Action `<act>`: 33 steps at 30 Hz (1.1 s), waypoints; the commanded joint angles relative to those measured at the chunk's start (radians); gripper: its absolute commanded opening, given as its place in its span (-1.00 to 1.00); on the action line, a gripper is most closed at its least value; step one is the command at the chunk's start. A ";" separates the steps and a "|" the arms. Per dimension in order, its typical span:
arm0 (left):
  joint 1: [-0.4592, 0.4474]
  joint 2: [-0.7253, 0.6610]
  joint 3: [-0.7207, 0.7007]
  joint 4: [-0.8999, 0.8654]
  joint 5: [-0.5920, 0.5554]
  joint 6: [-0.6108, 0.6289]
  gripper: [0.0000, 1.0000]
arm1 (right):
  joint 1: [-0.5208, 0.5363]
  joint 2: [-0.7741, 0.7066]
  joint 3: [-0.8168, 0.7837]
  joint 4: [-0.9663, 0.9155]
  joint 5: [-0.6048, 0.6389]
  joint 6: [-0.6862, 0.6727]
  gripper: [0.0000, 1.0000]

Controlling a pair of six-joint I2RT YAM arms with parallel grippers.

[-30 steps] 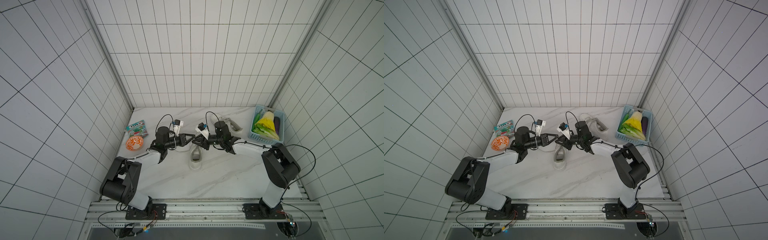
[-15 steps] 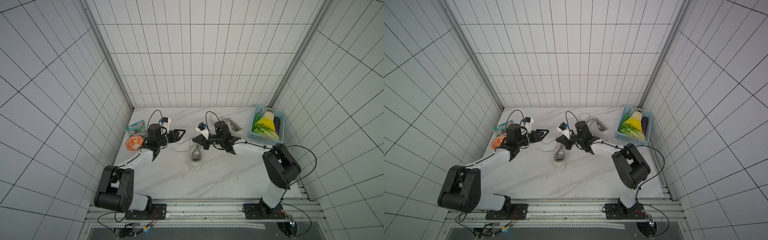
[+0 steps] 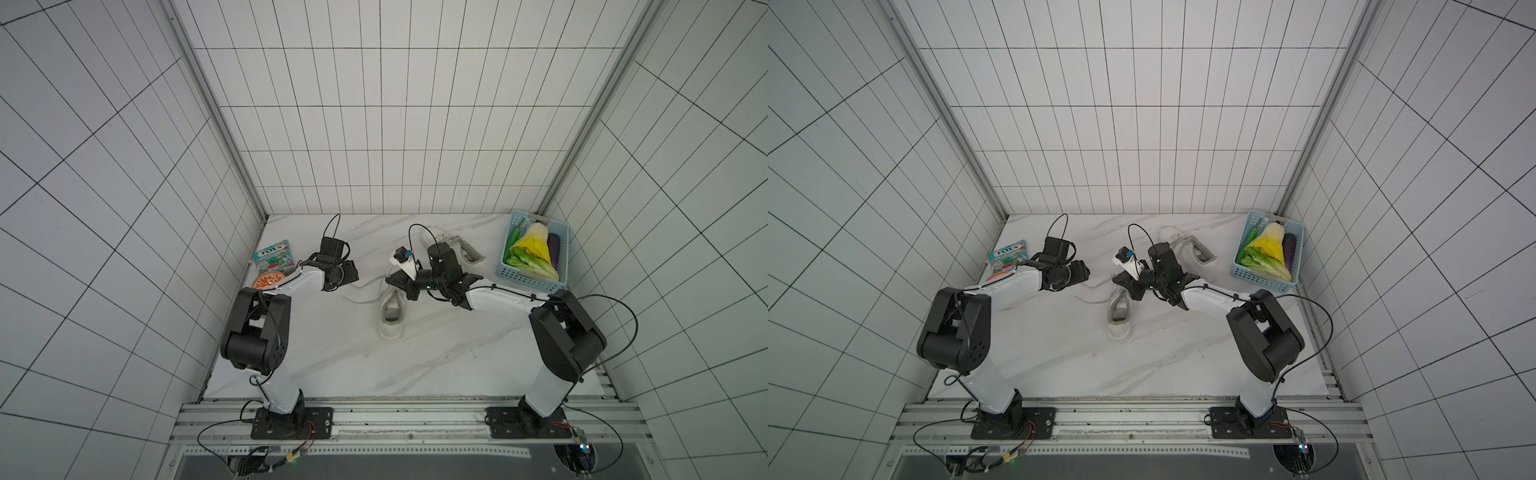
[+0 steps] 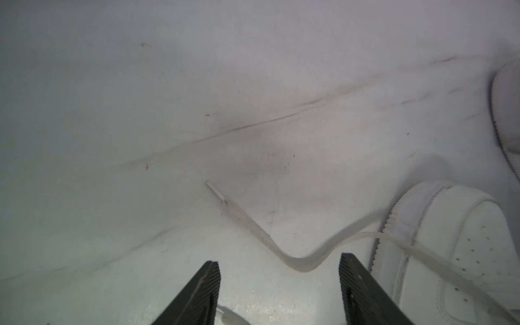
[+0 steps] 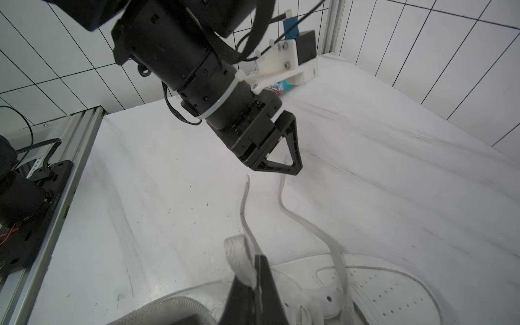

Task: Tie the shoes
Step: Wrap the shoelace around the shoelace.

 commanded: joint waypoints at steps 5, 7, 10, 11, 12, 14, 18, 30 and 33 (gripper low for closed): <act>-0.049 0.102 0.100 -0.089 -0.154 -0.088 0.31 | 0.021 -0.021 -0.010 0.000 0.019 -0.015 -1.00; -0.062 0.143 0.137 -0.112 -0.183 -0.100 0.31 | 0.025 -0.019 -0.010 0.003 0.021 -0.015 -1.00; -0.082 0.193 0.182 -0.158 -0.240 -0.111 0.20 | 0.029 -0.020 -0.013 0.008 0.031 -0.017 -1.00; -0.090 0.204 0.193 -0.172 -0.262 -0.115 0.17 | 0.031 -0.021 -0.014 0.009 0.035 -0.019 -1.00; -0.098 0.218 0.205 -0.189 -0.285 -0.118 0.13 | 0.032 -0.022 -0.013 0.009 0.039 -0.021 -1.00; -0.115 0.240 0.222 -0.217 -0.329 -0.119 0.12 | 0.034 -0.021 -0.014 0.012 0.048 -0.024 -1.00; -0.130 0.267 0.230 -0.226 -0.343 -0.128 0.07 | 0.037 -0.024 -0.024 0.027 0.061 -0.021 -1.00; -0.113 0.203 0.126 -0.019 -0.171 -0.097 -0.98 | 0.037 -0.033 -0.036 0.032 0.079 -0.020 -1.00; -0.097 0.088 0.051 0.071 -0.136 -0.078 -1.00 | 0.037 -0.036 -0.041 0.041 0.083 -0.008 -1.00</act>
